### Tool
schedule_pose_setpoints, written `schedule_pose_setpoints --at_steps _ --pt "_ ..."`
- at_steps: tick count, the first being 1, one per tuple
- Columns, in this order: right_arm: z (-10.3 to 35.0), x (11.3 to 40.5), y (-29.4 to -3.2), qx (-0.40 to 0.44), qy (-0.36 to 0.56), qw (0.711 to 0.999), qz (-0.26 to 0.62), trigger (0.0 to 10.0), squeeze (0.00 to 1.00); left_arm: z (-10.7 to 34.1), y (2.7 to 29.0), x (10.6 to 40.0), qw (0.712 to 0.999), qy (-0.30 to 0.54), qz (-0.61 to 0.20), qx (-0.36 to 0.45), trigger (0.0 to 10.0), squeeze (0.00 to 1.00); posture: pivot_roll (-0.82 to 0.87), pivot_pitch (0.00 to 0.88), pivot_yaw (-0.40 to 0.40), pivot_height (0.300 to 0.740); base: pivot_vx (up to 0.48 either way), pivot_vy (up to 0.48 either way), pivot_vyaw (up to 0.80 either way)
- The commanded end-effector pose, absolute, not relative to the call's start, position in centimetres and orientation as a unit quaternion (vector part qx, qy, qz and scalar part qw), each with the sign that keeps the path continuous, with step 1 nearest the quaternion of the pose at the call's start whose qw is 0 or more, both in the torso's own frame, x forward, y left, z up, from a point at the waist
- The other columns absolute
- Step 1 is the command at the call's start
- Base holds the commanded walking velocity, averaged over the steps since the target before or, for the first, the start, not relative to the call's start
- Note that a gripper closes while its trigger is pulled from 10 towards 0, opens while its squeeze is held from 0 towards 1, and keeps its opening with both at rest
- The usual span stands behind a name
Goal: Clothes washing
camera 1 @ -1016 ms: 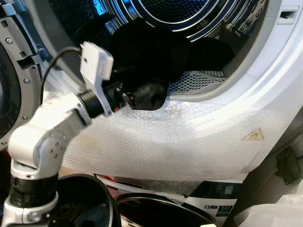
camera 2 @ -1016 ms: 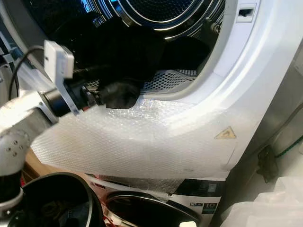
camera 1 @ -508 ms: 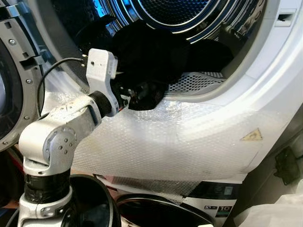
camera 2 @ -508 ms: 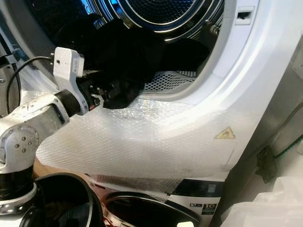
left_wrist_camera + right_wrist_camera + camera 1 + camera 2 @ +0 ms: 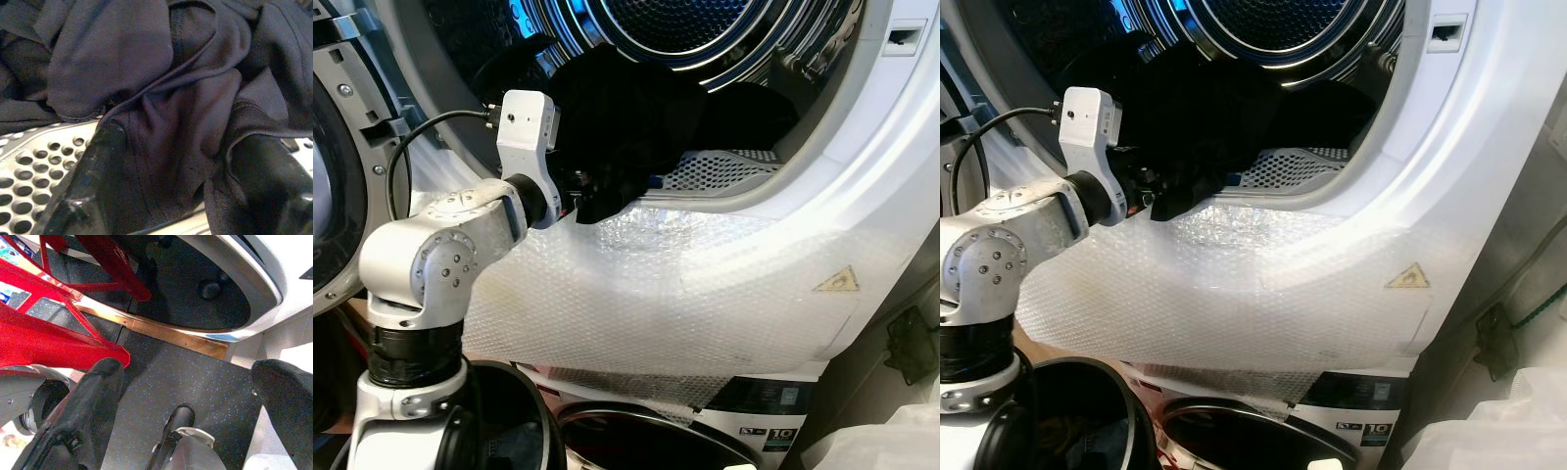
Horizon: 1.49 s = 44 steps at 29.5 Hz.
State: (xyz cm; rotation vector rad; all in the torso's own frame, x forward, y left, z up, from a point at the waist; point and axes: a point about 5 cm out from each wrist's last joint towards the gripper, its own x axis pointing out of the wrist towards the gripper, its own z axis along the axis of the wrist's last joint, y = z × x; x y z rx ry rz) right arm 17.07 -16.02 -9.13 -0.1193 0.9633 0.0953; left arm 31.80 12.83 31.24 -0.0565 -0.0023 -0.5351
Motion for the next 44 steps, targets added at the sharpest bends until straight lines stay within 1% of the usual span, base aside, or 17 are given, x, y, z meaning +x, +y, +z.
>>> schedule_pose_setpoints --at_steps 1,5,9,12,22,26,27,33,34,37,38,39,40,41,42,43,44 --pt "-9.3 16.7 -15.6 -0.058 0.471 0.879 0.053 10.0 0.0 30.1 12.3 31.9 0.957 0.044 -0.286 -0.026 0.0 0.0 0.15 0.0 0.134 0.74 0.0 0.0 0.0" --pt "-9.4 16.6 -15.3 -0.058 0.471 0.879 0.055 10.0 0.0 29.8 12.4 31.5 0.952 0.05 -0.303 0.004 0.0 0.0 0.15 0.0 0.142 0.74 0.0 0.0 0.0" --pt "-9.5 16.4 -14.9 -0.057 0.472 0.877 0.06 10.0 0.0 29.7 12.4 31.3 0.948 0.054 -0.313 0.006 0.0 0.0 0.15 0.0 0.146 0.74 0.0 0.0 0.0" --pt "-9.5 16.4 -14.4 -0.057 0.472 0.877 0.067 10.0 0.0 30.3 12.4 31.4 0.948 0.035 -0.316 -0.001 0.0 0.0 0.15 0.0 0.148 0.74 0.0 0.0 0.0" --pt "-9.5 16.4 -13.8 -0.053 0.471 0.877 0.074 10.0 0.0 31.4 12.1 32.3 0.946 -0.009 -0.323 -0.034 0.0 0.0 0.15 0.0 0.142 0.74 0.0 0.0 0.0" --pt "-9.4 16.5 -14.0 -0.056 0.47 0.878 0.073 10.0 0.0 32.9 12.1 34.1 0.94 -0.059 -0.321 -0.101 0.0 0.0 0.14 0.0 0.134 0.74 0.0 0.0 0.0" --pt "-9.4 16.6 -14.0 -0.057 0.47 0.878 0.073 10.0 0.0 33.1 12.2 34.5 0.94 -0.066 -0.319 -0.099 0.0 0.0 0.14 0.0 0.131 0.74 0.0 0.0 0.0" --pt "-9.4 16.7 -14.3 -0.057 0.468 0.879 0.068 10.0 0.0 36.0 12.7 37.1 0.94 -0.14 -0.306 -0.061 0.0 0.0 0.13 0.0 0.125 0.74 0.0 0.0 0.0" --pt "-9.4 16.6 -14.4 -0.057 0.468 0.879 0.067 10.0 0.0 36.7 12.8 38.0 0.941 -0.146 -0.303 -0.032 0.0 0.0 0.12 0.0 0.124 0.74 0.0 0.0 0.0" --pt "-9.4 16.5 -14.6 -0.056 0.469 0.879 0.062 10.0 0.0 37.5 12.6 39.4 0.943 -0.145 -0.3 0.008 0.0 0.0 0.1 0.0 0.128 0.74 0.0 0.0 0.0" --pt "-9.5 16.2 -14.8 -0.056 0.471 0.879 0.059 10.0 0.0 37.7 11.7 39.8 0.93 -0.145 -0.331 0.065 0.0 0.0 0.09 0.0 0.132 0.74 0.0 0.0 0.0" --pt "-9.5 16.2 -14.8 -0.056 0.471 0.879 0.059 10.0 0.0 37.7 11.7 39.8 0.93 -0.145 -0.331 0.065 0.0 0.0 0.09 0.0 0.132 0.74 0.0 0.0 0.0" --pt "-9.6 16.1 -14.9 -0.056 0.472 0.878 0.058 10.0 0.0 37.7 11.1 39.9 0.919 -0.146 -0.353 0.095 0.0 0.0 0.08 0.0 0.133 0.74 0.0 0.0 0.0" --pt "-9.7 15.7 -15.1 -0.056 0.474 0.877 0.055 10.0 0.0 37.1 10.7 40.5 0.917 -0.125 -0.327 0.188 0.0 0.0 0.08 0.0 0.132 0.74 0.0 0.0 0.0" --pt "-9.7 15.6 -15.1 -0.056 0.476 0.876 0.054 10.0 0.0 36.8 10.6 40.8 0.915 -0.118 -0.314 0.225 0.0 0.0 0.08 0.0 0.132 0.74 0.0 0.0 0.0" --pt "-9.8 15.4 -15.2 -0.058 0.478 0.875 0.055 10.0 0.0 36.5 10.5 41.0 0.915 -0.109 -0.301 0.246 0.0 0.0 0.08 0.0 0.133 0.74 0.0 0.0 0.0" --pt "-9.9 15.1 -15.3 -0.06 0.481 0.873 0.056 10.0 0.0 36.3 10.3 41.3 0.92 -0.104 -0.294 0.239 0.0 0.0 0.07 0.0 0.134 0.74 0.0 0.0 0.0"
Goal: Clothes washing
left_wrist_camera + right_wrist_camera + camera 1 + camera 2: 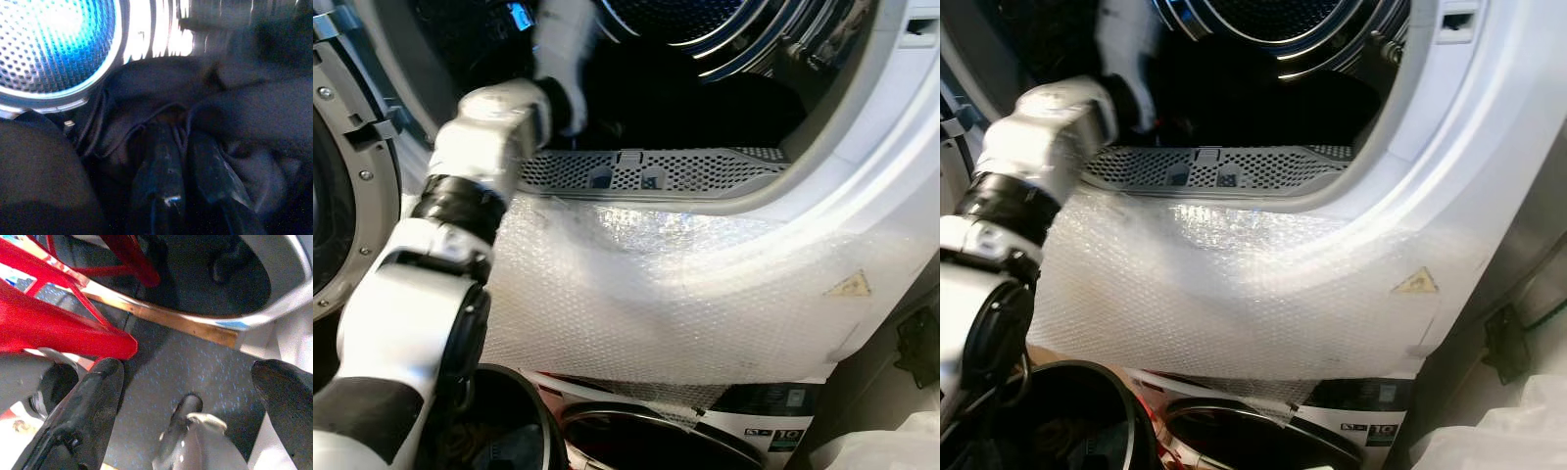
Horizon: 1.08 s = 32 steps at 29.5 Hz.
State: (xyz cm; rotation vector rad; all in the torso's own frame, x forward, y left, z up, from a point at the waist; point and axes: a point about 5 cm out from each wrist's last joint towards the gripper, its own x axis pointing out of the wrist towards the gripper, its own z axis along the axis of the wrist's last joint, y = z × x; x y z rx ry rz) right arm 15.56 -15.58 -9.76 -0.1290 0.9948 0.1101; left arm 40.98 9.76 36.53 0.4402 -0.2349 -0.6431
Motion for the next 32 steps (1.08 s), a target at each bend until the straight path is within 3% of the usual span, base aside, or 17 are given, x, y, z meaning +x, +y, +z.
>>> schedule_pose_setpoints --at_steps 1,5,6,8,13,16,20,23,24,26,27,28,32 --pt "-10.0 15.0 -15.3 -0.06 0.482 0.872 0.055 10.0 0.0 36.3 10.2 41.4 0.921 -0.106 -0.293 0.236 0.0 0.0 0.07 0.0 0.134 0.74 0.0 0.0 0.0" --pt "-10.1 14.8 -15.4 -0.057 0.483 0.872 0.049 10.0 0.0 35.5 9.9 41.7 0.919 -0.109 -0.282 0.254 0.0 0.0 0.05 0.0 0.142 0.74 0.0 0.0 0.0" --pt "-10.1 14.7 -15.4 -0.054 0.484 0.872 0.046 10.0 0.0 34.3 9.8 42.0 0.909 -0.096 -0.265 0.308 0.0 0.0 0.04 0.0 0.141 0.74 0.0 0.0 0.0" --pt "-10.1 14.5 -15.4 -0.054 0.485 0.872 0.046 10.0 0.0 32.6 9.4 42.1 0.898 -0.075 -0.271 0.339 0.0 0.0 0.04 0.0 0.147 0.74 0.0 0.0 0.0" --pt "-10.1 14.5 -15.3 -0.055 0.484 0.872 0.048 10.0 0.0 32.8 8.8 42.2 0.93 -0.09 -0.272 0.231 0.0 0.0 0.04 0.0 0.145 0.74 0.0 0.0 0.0" --pt "-10.1 14.8 -15.1 -0.056 0.483 0.872 0.051 10.0 0.0 35.0 9.2 42.2 0.958 -0.128 -0.242 0.089 0.0 0.0 0.04 0.0 0.144 0.74 0.0 0.0 0.0" --pt "-10.0 15.0 -15.1 -0.057 0.48 0.874 0.052 10.0 0.0 37.5 9.7 41.9 0.956 -0.159 -0.234 -0.07 0.0 0.0 0.04 0.0 0.14 0.74 0.0 0.0 0.0" --pt "-9.9 15.1 -15.1 -0.057 0.48 0.874 0.052 10.0 0.0 37.9 9.8 41.9 0.953 -0.162 -0.236 -0.102 0.0 0.0 0.04 0.0 0.137 0.74 0.0 0.0 0.0" --pt "-9.9 15.2 -15.3 -0.059 0.479 0.874 0.052 10.0 0.0 38.5 9.7 41.8 0.947 -0.155 -0.251 -0.128 10.0 0.0 0.04 0.0 0.127 0.74 0.0 0.0 0.0" --pt "-9.9 15.3 -15.4 -0.061 0.478 0.875 0.052 10.0 0.0 38.6 9.5 41.7 0.947 -0.149 -0.256 -0.124 10.0 0.0 0.04 0.0 0.127 0.74 0.0 0.0 0.0" --pt "-9.8 15.4 -15.6 -0.063 0.477 0.875 0.051 10.0 0.0 38.1 9.5 41.9 0.956 -0.13 -0.251 -0.08 10.0 0.0 0.04 0.0 0.123 0.74 0.0 0.0 0.0" --pt "-9.8 15.5 -15.8 -0.065 0.476 0.875 0.051 10.0 0.0 37.4 9.4 42.0 0.96 -0.107 -0.257 -0.028 10.0 1.0 0.04 0.0 0.12 0.74 0.0 0.0 0.0" --pt "-9.6 15.8 -15.9 -0.068 0.474 0.877 0.05 10.0 0.0 36.4 9.1 41.7 0.938 -0.08 -0.325 0.09 10.0 1.0 0.05 0.0 0.119 0.74 0.0 0.0 0.0"
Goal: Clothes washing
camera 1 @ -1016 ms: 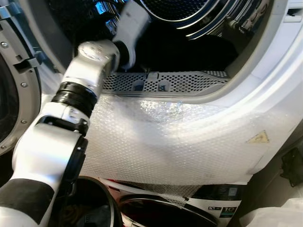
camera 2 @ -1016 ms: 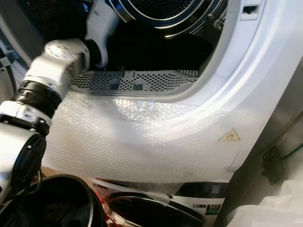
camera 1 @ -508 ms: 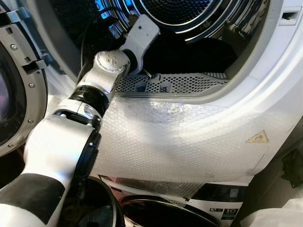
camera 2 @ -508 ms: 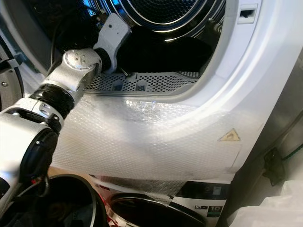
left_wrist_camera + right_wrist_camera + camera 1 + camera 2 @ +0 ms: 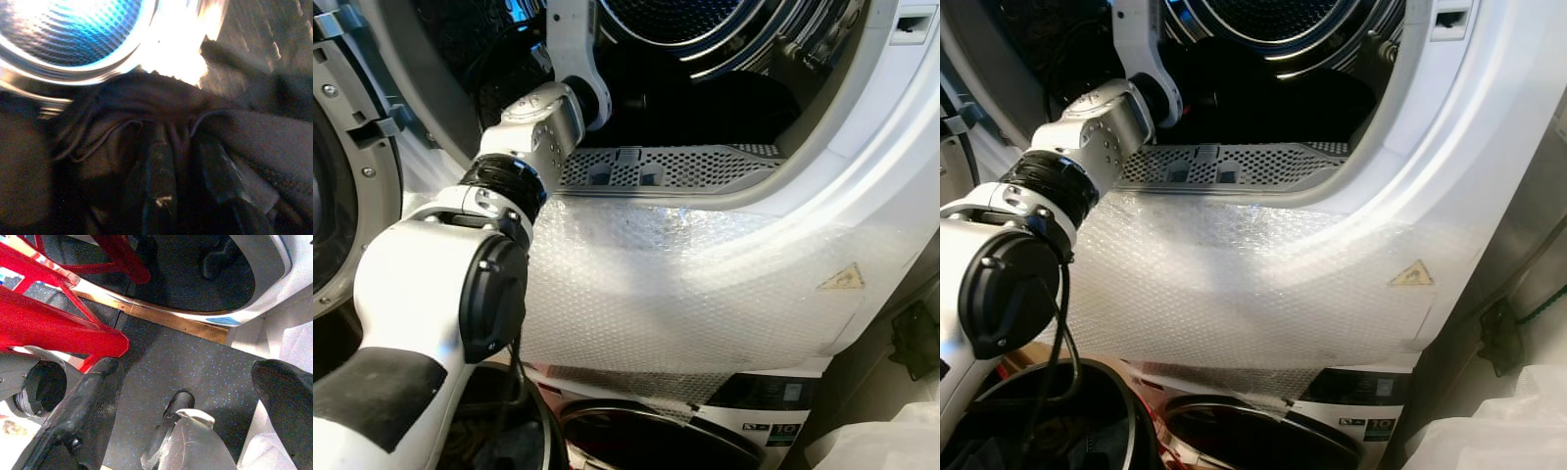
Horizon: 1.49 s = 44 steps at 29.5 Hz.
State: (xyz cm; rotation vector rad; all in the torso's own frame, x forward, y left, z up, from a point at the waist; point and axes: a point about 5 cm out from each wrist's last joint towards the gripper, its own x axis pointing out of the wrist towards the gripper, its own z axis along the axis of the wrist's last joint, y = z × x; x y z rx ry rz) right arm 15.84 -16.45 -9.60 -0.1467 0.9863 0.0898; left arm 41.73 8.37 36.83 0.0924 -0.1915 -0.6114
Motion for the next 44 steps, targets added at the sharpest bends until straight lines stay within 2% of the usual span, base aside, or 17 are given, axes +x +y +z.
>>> schedule_pose_setpoints --at_steps 1,5,14,19,21,22,23,24,27,29,30,31,33,35,39,42,44 --pt "-9.6 15.8 -15.9 -0.068 0.474 0.877 0.05 10.0 0.0 36.4 9.1 41.7 0.938 -0.08 -0.325 0.09 10.0 1.0 0.05 0.0 0.119 0.74 0.0 0.0 0.0" --pt "-9.7 15.8 -15.8 -0.069 0.474 0.876 0.053 10.0 0.0 37.0 9.4 41.5 0.935 -0.098 -0.327 0.094 10.0 1.0 0.06 0.0 0.115 0.74 0.0 0.0 0.0" --pt "-9.4 16.4 -15.4 -0.067 0.468 0.879 0.06 10.0 0.0 41.1 10.5 40.7 0.929 -0.18 -0.322 0.014 10.0 1.0 0.08 0.0 0.106 0.74 0.0 0.0 0.0" --pt "-9.3 16.8 -15.4 -0.071 0.466 0.88 0.063 10.0 0.0 41.3 10.2 40.5 0.921 -0.18 -0.344 0.025 10.0 1.0 0.11 0.0 0.103 0.74 0.0 0.0 0.0" --pt "-9.2 17.1 -15.4 -0.073 0.464 0.88 0.066 10.0 0.0 40.1 9.4 40.4 0.902 -0.149 -0.396 0.09 10.0 1.0 0.11 0.0 0.1 0.74 0.0 0.0 0.0" --pt "-9.1 17.3 -15.1 -0.073 0.462 0.881 0.068 10.0 0.0 38.8 8.6 39.9 0.863 -0.119 -0.469 0.143 10.0 1.0 0.12 0.0 0.102 0.74 0.0 0.0 0.0" --pt "-9.1 17.3 -15.1 -0.073 0.462 0.881 0.068 10.0 0.0 38.8 8.6 39.9 0.863 -0.119 -0.469 0.143 10.0 1.0 0.12 0.0 0.102 0.74 0.0 0.0 0.0" --pt "-9.1 17.4 -14.9 -0.072 0.461 0.882 0.07 10.0 0.0 38.7 8.2 39.4 0.829 -0.114 -0.526 0.149 10.0 1.0 0.12 0.0 0.101 0.74 0.0 0.0 0.0" --pt "-9.0 17.4 -14.8 -0.07 0.46 0.882 0.071 10.0 0.0 39.4 8.0 38.7 0.802 -0.127 -0.564 0.149 10.0 1.0 0.13 0.0 0.097 0.74 0.0 0.0 0.0" --pt "-9.1 17.4 -14.7 -0.07 0.461 0.882 0.074 10.0 0.0 40.6 8.1 38.2 0.786 -0.141 -0.588 0.127 10.0 1.0 0.14 0.0 0.094 0.74 0.0 0.0 0.0" --pt "-9.1 17.3 -14.7 -0.071 0.462 0.88 0.078 10.0 0.0 42.3 8.3 37.5 0.772 -0.166 -0.607 0.088 10.0 1.0 0.14 0.0 0.093 0.74 0.0 0.0 0.0" --pt "-9.1 17.3 -14.6 -0.072 0.462 0.88 0.079 10.0 0.0 42.8 8.4 37.3 0.77 -0.176 -0.609 0.075 10.0 1.0 0.15 0.0 0.092 0.74 0.0 0.0 0.0" --pt "-9.1 17.2 -14.6 -0.074 0.463 0.879 0.081 10.0 0.0 44.7 9.0 37.6 0.813 -0.229 -0.533 0.057 10.0 1.0 0.15 0.0 0.09 0.74 0.0 0.0 0.0" --pt "-9.1 17.2 -14.6 -0.075 0.464 0.879 0.084 10.0 0.0 45.7 9.5 37.7 0.832 -0.26 -0.488 0.04 10.0 1.0 0.16 0.0 0.089 0.74 0.0 0.0 0.0" --pt "-9.1 17.3 -14.5 -0.075 0.463 0.879 0.086 10.0 0.0 46.5 10.0 37.7 0.845 -0.295 -0.446 0.003 10.0 1.0 0.16 0.0 0.084 0.74 0.0 0.0 0.0" --pt "-9.1 17.3 -14.4 -0.076 0.462 0.879 0.087 10.0 0.0 45.9 9.9 37.9 0.844 -0.284 -0.455 0.007 10.0 1.0 0.16 0.0 0.085 0.74 0.0 0.0 0.0" --pt "-9.0 17.5 -14.3 -0.075 0.461 0.88 0.086 10.0 0.0 45.1 9.4 37.8 0.83 -0.264 -0.489 0.039 10.0 1.0 0.15 0.0 0.087 0.74 0.0 0.0 0.0"
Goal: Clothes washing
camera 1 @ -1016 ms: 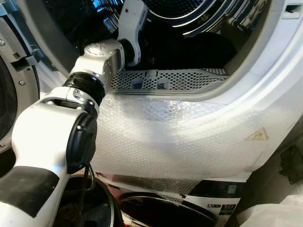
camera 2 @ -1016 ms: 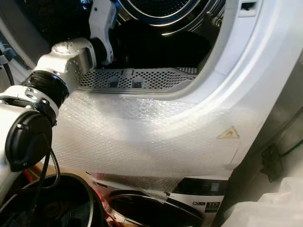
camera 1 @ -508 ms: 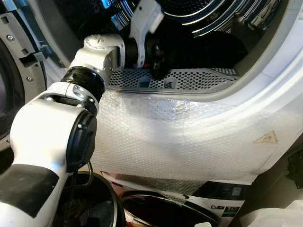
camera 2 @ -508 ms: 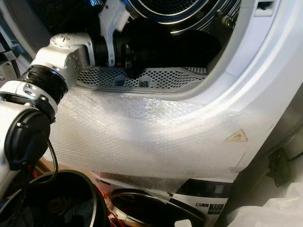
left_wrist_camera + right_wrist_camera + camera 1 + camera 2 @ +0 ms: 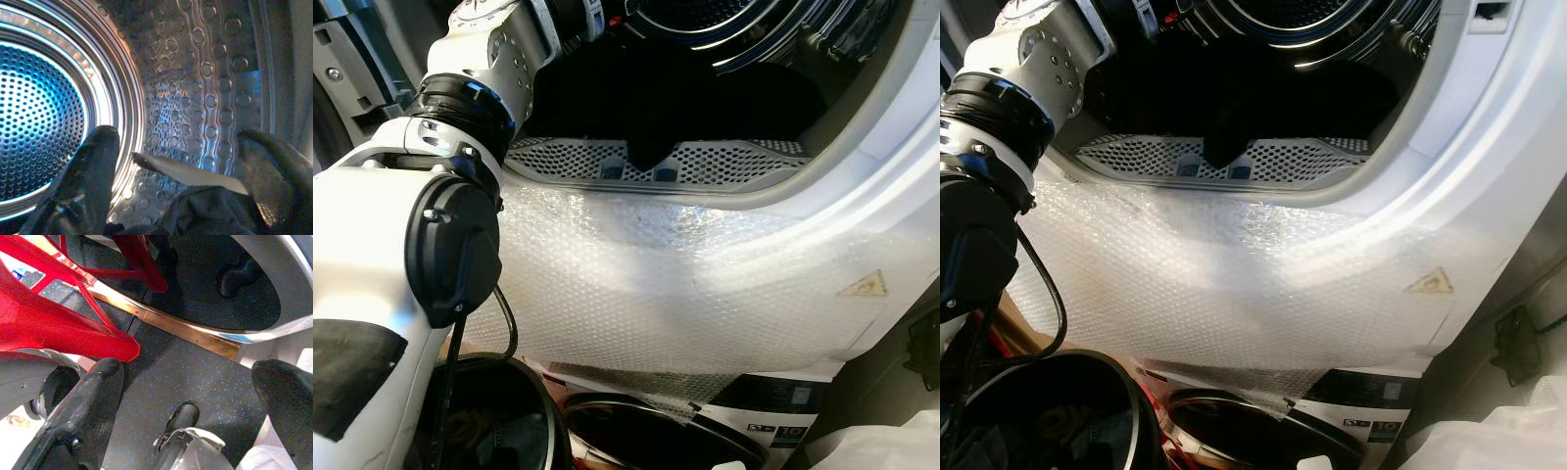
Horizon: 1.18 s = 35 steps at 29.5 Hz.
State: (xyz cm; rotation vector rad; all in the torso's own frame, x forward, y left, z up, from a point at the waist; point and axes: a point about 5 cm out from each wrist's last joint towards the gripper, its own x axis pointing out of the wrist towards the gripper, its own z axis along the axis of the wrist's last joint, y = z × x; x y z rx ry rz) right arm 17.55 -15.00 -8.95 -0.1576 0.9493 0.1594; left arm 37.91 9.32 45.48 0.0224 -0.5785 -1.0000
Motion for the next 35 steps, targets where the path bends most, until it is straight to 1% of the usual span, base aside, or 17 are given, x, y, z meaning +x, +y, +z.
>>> schedule_pose_setpoints --at_steps 1,4,6,8,9,10,11,13,17,21,26,27,28,31,32,33,35 --pt "-9.0 17.5 -14.3 -0.074 0.46 0.881 0.084 10.0 0.0 44.7 9.2 37.7 0.817 -0.261 -0.511 0.062 10.0 1.0 0.15 0.0 0.093 0.74 0.0 0.0 0.0" --pt "-9.0 17.5 -14.4 -0.069 0.46 0.882 0.078 10.0 0.0 43.9 8.7 37.0 0.772 -0.28 -0.555 0.133 10.0 1.0 0.14 0.0 0.095 0.74 0.0 0.0 0.0" --pt "-9.0 17.5 -14.4 -0.069 0.46 0.882 0.078 10.0 0.0 43.9 8.7 36.9 0.766 -0.287 -0.556 0.146 10.0 1.0 0.15 0.0 0.094 0.74 0.0 0.0 0.0" --pt "-9.0 17.4 -14.3 -0.067 0.459 0.882 0.076 10.0 0.0 43.9 9.5 36.1 0.748 -0.327 -0.54 0.205 10.0 1.0 0.16 0.0 0.09 0.74 0.0 0.0 0.0" --pt "-9.0 17.4 -14.3 -0.067 0.459 0.882 0.076 10.0 0.0 43.9 9.5 36.1 0.748 -0.327 -0.54 0.205 10.0 1.0 0.16 0.0 0.09 0.74 0.0 0.0 0.0" --pt "-9.0 17.4 -14.3 -0.067 0.459 0.882 0.077 10.0 0.0 44.1 9.8 35.5 0.736 -0.341 -0.549 0.202 10.0 1.0 0.16 0.0 0.088 0.74 0.0 0.0 0.0" --pt "-9.0 17.6 -14.2 -0.066 0.457 0.883 0.077 10.0 0.0 43.5 9.8 34.1 0.712 -0.352 -0.564 0.226 10.0 1.0 0.17 0.0 0.085 0.74 0.0 0.0 0.0" --pt "-9.0 17.6 -14.2 -0.066 0.457 0.884 0.077 10.0 0.0 43.1 9.7 33.5 0.7 -0.356 -0.571 0.239 10.0 1.0 0.18 0.0 0.082 0.74 0.0 0.0 0.0" --pt "-8.7 18.2 -13.6 -0.069 0.452 0.885 0.089 10.0 0.0 42.2 10.0 29.7 0.665 -0.336 -0.634 0.208 10.0 1.0 0.21 0.0 0.077 0.74 0.0 0.0 0.0" --pt "-8.4 18.8 -12.9 -0.069 0.446 0.887 0.098 10.0 0.0 41.9 11.4 26.3 0.659 -0.308 -0.677 0.116 10.0 1.0 0.24 0.0 0.071 0.74 0.0 0.0 0.0" --pt "-8.2 19.2 -12.5 -0.069 0.441 0.889 0.104 10.0 0.0 40.7 12.7 24.3 0.666 -0.265 -0.694 0.068 10.0 1.0 0.26 0.0 0.067 0.74 0.0 0.0 0.0" --pt "-8.1 19.3 -12.4 -0.07 0.441 0.889 0.107 10.0 0.0 39.3 13.3 23.6 0.672 -0.218 -0.706 0.056 10.0 1.0 0.27 0.0 0.067 0.74 0.0 0.0 0.0" --pt "-8.1 19.4 -12.4 -0.073 0.44 0.888 0.111 10.0 0.0 37.0 14.0 23.2 0.694 -0.154 -0.701 0.06 10.0 1.0 0.28 0.0 0.065 0.74 0.0 0.0 0.0" --pt "-8.1 19.4 -12.4 -0.076 0.441 0.887 0.114 10.0 0.0 34.6 14.5 22.4 0.709 -0.088 -0.697 0.067 10.0 1.0 0.29 0.0 0.069 0.74 0.0 0.0 0.0" --pt "-8.1 19.4 -12.4 -0.078 0.442 0.886 0.115 10.0 0.0 31.8 15.4 21.7 0.732 -0.024 -0.679 0.048 10.0 1.0 0.29 0.0 0.076 0.74 0.0 0.0 0.0" --pt "-8.2 19.3 -12.4 -0.078 0.443 0.886 0.113 10.0 0.0 30.5 15.9 21.3 0.747 0.002 -0.664 0.041 10.0 1.0 0.29 0.0 0.078 0.74 0.0 0.0 0.0" --pt "-8.2 19.3 -12.5 -0.077 0.444 0.886 0.111 10.0 0.0 29.6 16.3 20.9 0.758 0.02 -0.65 0.043 10.0 1.0 0.29 0.0 0.081 0.74 0.0 0.0 0.0"
